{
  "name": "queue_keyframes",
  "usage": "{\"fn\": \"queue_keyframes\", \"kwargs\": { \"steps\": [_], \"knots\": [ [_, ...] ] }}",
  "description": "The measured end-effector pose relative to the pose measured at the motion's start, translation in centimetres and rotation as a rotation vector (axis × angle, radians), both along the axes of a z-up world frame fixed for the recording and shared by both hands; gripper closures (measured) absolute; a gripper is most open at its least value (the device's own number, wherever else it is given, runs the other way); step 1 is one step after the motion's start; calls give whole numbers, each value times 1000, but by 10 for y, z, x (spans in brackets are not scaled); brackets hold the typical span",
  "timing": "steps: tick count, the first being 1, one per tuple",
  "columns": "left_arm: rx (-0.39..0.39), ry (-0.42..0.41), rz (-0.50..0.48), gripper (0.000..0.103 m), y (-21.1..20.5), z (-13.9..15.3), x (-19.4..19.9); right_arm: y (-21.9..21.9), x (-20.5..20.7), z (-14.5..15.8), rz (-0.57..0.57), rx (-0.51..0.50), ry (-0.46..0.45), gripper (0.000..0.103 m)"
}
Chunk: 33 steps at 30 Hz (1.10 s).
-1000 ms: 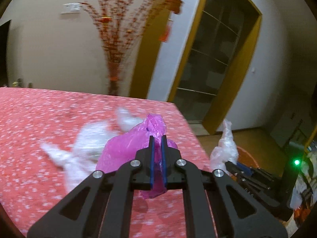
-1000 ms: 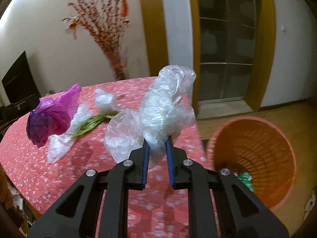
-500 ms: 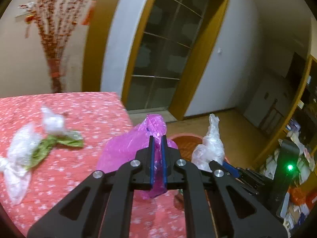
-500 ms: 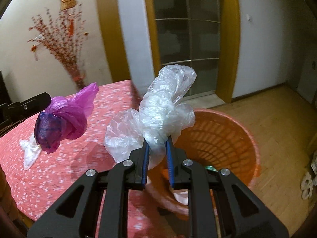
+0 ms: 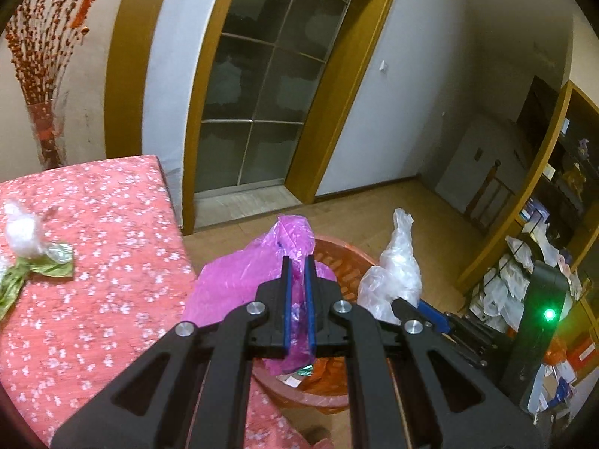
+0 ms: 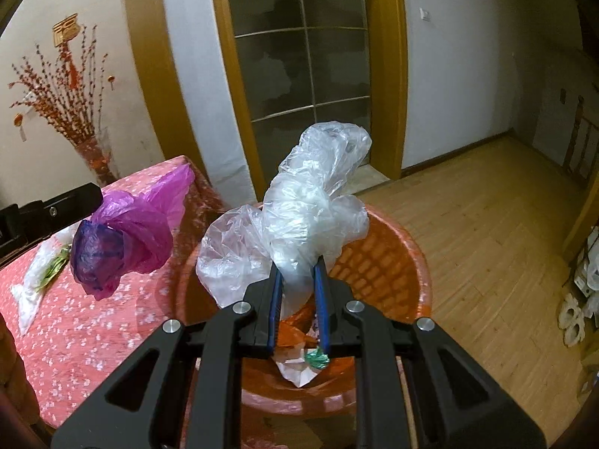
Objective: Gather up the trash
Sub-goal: 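Carry the purple bag and clear plastic over the basket and open both tools, then grasp the knotted clear bag with the left tool while the right tool grasps bubble wrap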
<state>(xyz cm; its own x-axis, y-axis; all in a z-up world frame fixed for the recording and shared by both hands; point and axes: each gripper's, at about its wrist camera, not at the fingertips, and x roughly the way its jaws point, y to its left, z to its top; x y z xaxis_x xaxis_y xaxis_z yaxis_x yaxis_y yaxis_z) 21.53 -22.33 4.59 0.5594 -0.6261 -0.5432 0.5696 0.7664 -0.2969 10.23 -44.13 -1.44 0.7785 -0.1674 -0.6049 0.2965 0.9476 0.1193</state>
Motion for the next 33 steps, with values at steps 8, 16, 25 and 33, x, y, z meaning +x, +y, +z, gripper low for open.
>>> {"fn": "queue_keyframes", "kwargs": {
  "steps": [8, 16, 25, 33],
  "knots": [
    [15, 36, -29, 95, -27, -16, 10, -16, 6, -10, -24, 15, 16, 87],
    [50, 70, -32, 92, -44, -37, 19, -25, 10, -17, -21, 27, 27, 84],
    [89, 102, 72, 48, -15, -56, 35, -27, 5, -27, -22, 35, 46, 55],
    [164, 54, 174, 9, 39, -58, 32, -20, -7, -25, -36, 46, 26, 26]
  ]
}}
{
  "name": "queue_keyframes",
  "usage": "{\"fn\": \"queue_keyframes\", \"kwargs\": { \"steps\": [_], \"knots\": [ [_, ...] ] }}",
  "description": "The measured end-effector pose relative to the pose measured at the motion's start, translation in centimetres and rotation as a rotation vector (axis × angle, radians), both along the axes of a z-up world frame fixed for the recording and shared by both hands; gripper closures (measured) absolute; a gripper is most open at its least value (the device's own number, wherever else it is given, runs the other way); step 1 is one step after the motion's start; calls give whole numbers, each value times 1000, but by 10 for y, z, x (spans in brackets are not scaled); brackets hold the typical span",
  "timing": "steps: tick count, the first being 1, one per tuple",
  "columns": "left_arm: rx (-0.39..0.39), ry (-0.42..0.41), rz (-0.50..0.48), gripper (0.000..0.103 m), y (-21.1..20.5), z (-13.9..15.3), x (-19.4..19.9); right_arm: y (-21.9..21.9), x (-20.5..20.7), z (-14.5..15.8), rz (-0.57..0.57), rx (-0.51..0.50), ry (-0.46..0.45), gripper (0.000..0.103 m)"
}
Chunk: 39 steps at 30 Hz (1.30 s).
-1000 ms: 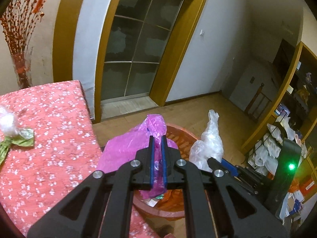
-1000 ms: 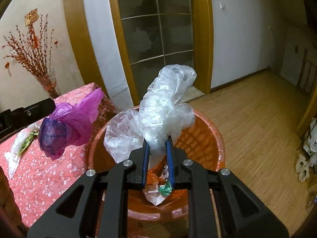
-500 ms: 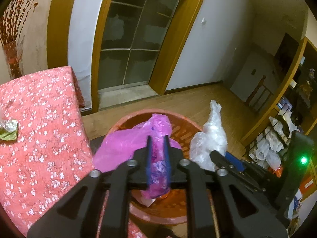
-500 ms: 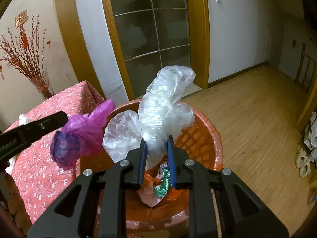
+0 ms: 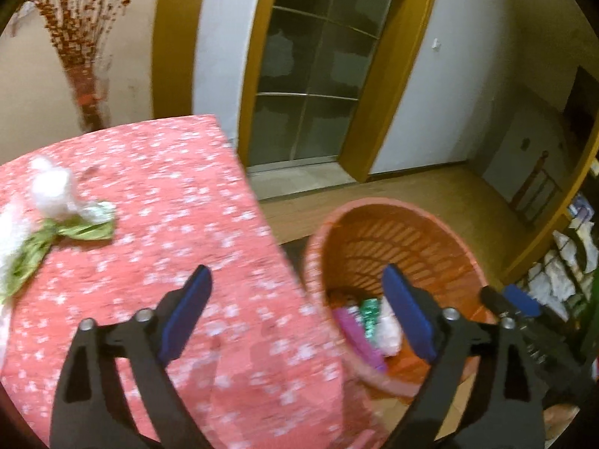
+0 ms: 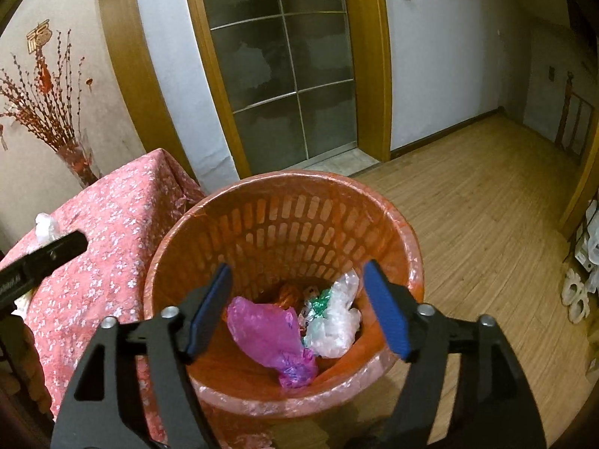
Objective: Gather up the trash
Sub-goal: 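Grasp the knotted clear bag with the left tool while the right tool grasps bubble wrap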
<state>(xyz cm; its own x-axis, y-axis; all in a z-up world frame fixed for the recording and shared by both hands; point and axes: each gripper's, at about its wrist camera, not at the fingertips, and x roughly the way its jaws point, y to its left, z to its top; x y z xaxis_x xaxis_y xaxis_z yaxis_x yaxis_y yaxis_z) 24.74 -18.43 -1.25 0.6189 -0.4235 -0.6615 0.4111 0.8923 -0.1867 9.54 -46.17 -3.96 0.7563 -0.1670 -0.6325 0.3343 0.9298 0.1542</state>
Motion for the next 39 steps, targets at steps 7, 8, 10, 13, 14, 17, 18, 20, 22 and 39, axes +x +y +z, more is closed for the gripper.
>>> {"fn": "queue_keyframes", "kwargs": {
  "steps": [7, 8, 10, 13, 14, 17, 18, 20, 22, 39],
  "knots": [
    [94, 5, 91, 5, 55, -10, -5, 21, -1, -2, 32, 5, 9, 24],
    [107, 4, 108, 5, 64, -11, -7, 24, -1, -2, 37, 8, 10, 24],
    [140, -8, 150, 5, 83, -12, -10, 33, -1, -2, 53, 9, 10, 24],
    [176, -14, 216, 4, 118, -13, -13, 47, 0, -1, 79, 2, 12, 24],
    [177, -12, 238, 4, 131, -13, -14, 52, 1, -1, 89, 0, 13, 24],
    [165, 5, 350, 4, 185, -12, -18, 67, 4, -1, 121, -5, 19, 24],
    [158, 10, 381, 4, 199, -12, -19, 74, 6, -2, 135, -6, 22, 24],
    [142, 19, 476, 4, 242, -13, -21, 83, 9, -2, 155, -9, 25, 24],
    [129, 23, 555, 4, 276, -13, -24, 95, 11, -2, 179, -19, 27, 24],
    [-100, 170, 681, 29, 354, -25, 19, 143, 25, -4, 256, -91, 55, 24]
  ]
}}
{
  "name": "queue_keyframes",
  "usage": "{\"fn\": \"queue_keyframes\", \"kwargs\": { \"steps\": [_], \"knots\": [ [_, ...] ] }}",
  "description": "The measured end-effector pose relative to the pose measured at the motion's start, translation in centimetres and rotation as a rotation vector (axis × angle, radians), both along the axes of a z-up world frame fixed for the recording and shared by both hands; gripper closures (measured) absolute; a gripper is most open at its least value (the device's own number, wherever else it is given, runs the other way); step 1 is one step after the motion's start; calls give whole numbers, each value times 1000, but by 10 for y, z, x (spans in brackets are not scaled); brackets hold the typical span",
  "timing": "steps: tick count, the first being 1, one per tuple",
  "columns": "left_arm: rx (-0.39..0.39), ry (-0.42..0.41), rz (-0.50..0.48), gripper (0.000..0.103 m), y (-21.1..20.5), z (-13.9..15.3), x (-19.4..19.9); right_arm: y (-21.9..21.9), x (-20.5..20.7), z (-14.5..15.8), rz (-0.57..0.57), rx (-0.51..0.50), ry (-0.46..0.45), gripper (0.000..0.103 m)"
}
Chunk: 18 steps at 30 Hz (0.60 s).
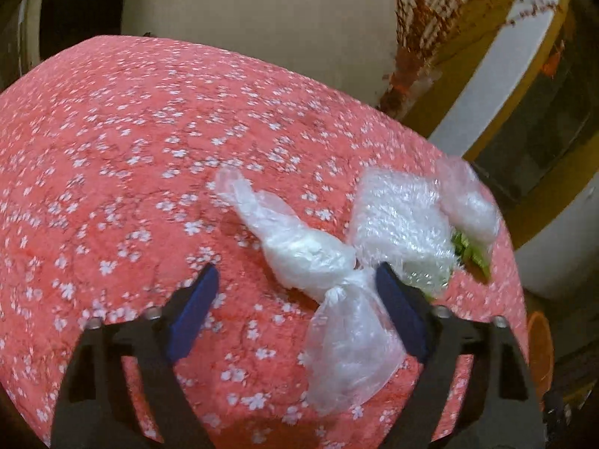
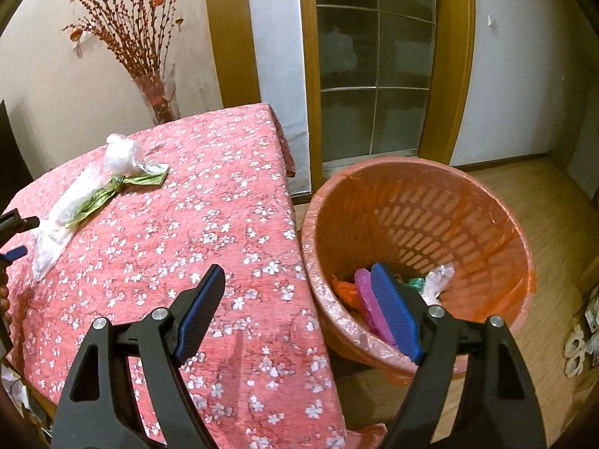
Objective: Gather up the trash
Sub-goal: 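Grasp the knotted clear bag with the left tool while the right tool grasps bubble wrap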
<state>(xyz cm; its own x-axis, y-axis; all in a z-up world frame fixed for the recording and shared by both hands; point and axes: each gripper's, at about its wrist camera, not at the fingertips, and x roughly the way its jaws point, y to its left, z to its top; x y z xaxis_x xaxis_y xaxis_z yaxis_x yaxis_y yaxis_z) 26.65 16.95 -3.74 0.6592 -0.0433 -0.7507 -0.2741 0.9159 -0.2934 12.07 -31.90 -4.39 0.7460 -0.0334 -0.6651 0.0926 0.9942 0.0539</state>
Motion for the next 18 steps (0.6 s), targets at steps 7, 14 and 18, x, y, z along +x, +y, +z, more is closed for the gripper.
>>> {"fn": "queue_keyframes", "kwargs": {
  "steps": [7, 14, 18],
  "knots": [
    [14, 17, -19, 38, -10, -9, 9, 9, 1, -1, 25, -19, 10, 24],
    [83, 16, -80, 79, -22, -14, 1, 19, 2, -1, 46, -22, 14, 24],
    [102, 0, -70, 81, -9, -8, -8, 33, 4, 6, 80, -25, 0, 24]
  ]
}}
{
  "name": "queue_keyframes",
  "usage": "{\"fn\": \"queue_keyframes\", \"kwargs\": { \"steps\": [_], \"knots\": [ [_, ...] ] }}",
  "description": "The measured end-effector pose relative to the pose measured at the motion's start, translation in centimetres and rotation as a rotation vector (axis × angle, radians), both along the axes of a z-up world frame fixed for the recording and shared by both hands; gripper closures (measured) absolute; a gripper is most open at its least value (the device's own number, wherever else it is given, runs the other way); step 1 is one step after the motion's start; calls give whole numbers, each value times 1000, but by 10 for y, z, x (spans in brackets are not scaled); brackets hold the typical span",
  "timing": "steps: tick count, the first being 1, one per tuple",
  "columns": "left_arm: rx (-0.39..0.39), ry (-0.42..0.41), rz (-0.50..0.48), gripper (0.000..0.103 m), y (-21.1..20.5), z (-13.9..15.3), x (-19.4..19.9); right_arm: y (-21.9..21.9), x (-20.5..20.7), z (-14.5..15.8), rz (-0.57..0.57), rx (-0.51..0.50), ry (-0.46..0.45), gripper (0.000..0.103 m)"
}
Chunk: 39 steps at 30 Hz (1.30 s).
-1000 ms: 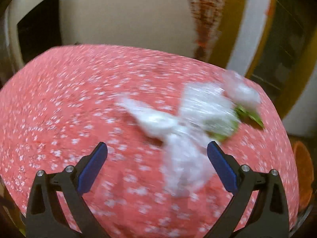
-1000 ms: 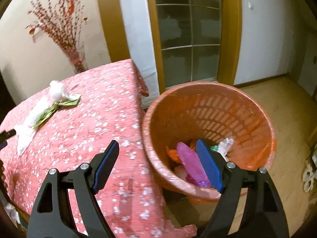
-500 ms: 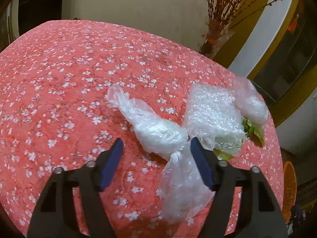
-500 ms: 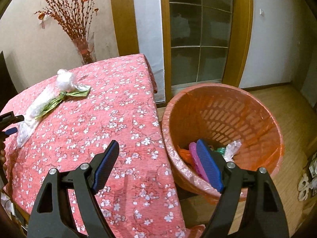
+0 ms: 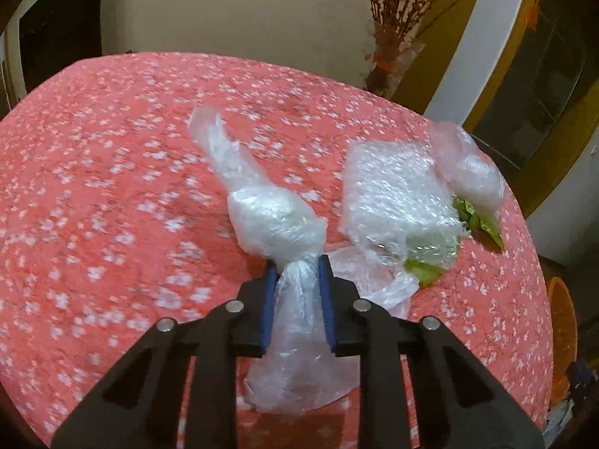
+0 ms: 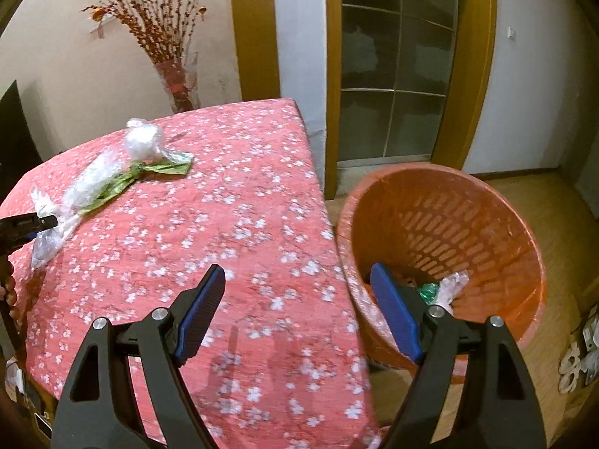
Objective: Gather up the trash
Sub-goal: 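Grasp the knotted clear bag with the left tool while the right tool grasps bubble wrap, then carry the clear bag and bubble wrap over the basket and open both tools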
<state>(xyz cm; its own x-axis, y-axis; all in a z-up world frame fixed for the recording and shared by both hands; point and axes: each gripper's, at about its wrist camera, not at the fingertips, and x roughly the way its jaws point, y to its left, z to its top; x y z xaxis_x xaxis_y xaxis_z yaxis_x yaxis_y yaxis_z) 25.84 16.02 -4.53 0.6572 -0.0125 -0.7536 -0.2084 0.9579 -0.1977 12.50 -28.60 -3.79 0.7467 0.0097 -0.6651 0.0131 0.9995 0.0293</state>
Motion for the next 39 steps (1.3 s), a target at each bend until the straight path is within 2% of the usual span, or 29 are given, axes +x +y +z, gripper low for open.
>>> {"fn": "queue_keyframes", "kwargs": {
  "steps": [5, 9, 13, 19, 23, 26, 28, 30, 31, 32, 33, 39],
  "knots": [
    [56, -34, 32, 81, 25, 14, -17, 28, 9, 9, 60, 7, -14, 24],
    [126, -55, 59, 81, 48, 26, -27, 66, 22, 18, 132, 15, -31, 24],
    [156, -69, 71, 81, 68, 31, -36, 114, 41, 22, 213, 12, -49, 24],
    [147, -86, 95, 81, 95, 34, -43, 192, 80, 21, 334, 7, -55, 24],
    [129, -100, 101, 81, 109, 36, -45, 230, 107, 11, 365, -20, -39, 33],
    [128, -106, 97, 81, 111, 36, -46, 244, 122, -1, 362, -39, -8, 34],
    [129, -109, 90, 81, 112, 35, -45, 249, 134, -15, 343, -49, 44, 41],
    [126, -108, 81, 81, 111, 33, -44, 247, 137, -25, 356, -37, 95, 72],
    [122, -108, 76, 81, 110, 32, -43, 247, 135, -25, 361, -36, 87, 76],
    [119, -108, 72, 81, 110, 32, -42, 247, 132, -22, 366, -46, 71, 88],
    [117, -108, 67, 80, 108, 31, -41, 245, 127, -18, 375, -55, 55, 92],
    [104, -118, 35, 81, 96, 34, -39, 211, 101, 24, 377, 13, -47, 94]
  ]
}}
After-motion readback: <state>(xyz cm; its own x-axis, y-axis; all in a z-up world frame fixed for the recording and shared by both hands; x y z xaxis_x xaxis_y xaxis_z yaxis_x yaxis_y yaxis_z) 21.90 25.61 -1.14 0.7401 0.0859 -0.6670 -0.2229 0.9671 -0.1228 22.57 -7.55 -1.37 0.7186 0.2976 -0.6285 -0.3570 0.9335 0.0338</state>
